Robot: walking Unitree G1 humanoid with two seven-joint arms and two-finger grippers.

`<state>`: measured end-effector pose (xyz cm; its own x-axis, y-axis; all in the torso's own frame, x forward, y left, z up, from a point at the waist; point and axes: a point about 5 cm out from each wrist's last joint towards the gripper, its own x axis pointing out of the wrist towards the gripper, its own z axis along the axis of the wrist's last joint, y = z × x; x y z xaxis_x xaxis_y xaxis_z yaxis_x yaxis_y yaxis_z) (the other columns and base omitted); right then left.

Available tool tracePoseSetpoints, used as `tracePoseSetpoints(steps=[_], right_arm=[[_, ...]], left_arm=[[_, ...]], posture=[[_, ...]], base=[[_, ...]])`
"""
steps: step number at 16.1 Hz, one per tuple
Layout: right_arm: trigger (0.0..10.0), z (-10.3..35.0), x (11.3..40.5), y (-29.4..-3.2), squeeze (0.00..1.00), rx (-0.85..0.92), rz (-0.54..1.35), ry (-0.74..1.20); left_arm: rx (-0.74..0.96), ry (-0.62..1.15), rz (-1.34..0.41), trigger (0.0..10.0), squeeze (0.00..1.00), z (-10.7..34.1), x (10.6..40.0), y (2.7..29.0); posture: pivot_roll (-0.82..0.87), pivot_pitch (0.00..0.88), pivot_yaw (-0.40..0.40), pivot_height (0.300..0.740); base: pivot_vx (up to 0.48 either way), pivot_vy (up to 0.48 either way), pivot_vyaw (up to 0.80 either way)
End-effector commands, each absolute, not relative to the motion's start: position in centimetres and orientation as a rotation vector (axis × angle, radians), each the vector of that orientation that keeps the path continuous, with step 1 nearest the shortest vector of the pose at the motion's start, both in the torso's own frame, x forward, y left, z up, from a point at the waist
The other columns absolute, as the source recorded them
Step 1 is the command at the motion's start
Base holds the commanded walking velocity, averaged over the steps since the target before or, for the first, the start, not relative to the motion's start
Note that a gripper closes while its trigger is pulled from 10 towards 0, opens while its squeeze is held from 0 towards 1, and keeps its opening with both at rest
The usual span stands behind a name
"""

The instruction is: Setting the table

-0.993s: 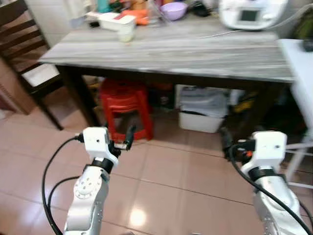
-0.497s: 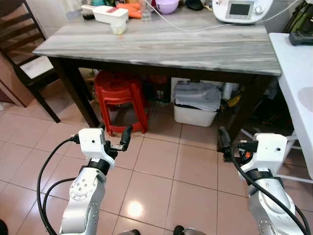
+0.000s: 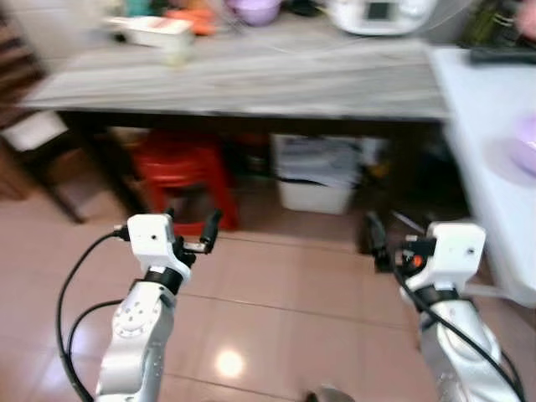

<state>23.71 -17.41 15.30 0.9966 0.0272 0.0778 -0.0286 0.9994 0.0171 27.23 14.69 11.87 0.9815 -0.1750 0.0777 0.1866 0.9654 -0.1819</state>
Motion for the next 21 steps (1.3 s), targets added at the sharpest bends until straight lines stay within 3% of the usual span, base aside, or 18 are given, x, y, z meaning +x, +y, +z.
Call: tracePoseSetpoints(steps=[1, 4, 21], right_arm=[[10.0, 15.20, 23.50, -17.37, 0.00, 0.030, 0.023, -0.072], [10.0, 15.24, 23.64, -17.28, 0.00, 0.036, 0.028, -0.074], [10.0, 15.55, 23.77, -17.10, 0.00, 0.063, 0.025, -0.088]], left_arm=[[-0.184, -0.056, -0.199, 10.0, 0.00, 11.88, 27.16, 14.63], [-0.180, -0.056, -0.198, 10.0, 0.00, 11.91, 27.19, 14.73], [-0.184, -0.057, -0.217, 10.0, 0.00, 12.25, 27.63, 14.19]], posture=[[-0.11, 0.128, 0.067, 0.740], [-0.10, 0.125, 0.065, 0.740], [-0.11, 0.145, 0.080, 0.740]], base=[[0.000, -0.304, -0.80], [0.000, -0.305, -0.55], [0.000, -0.352, 0.00]])
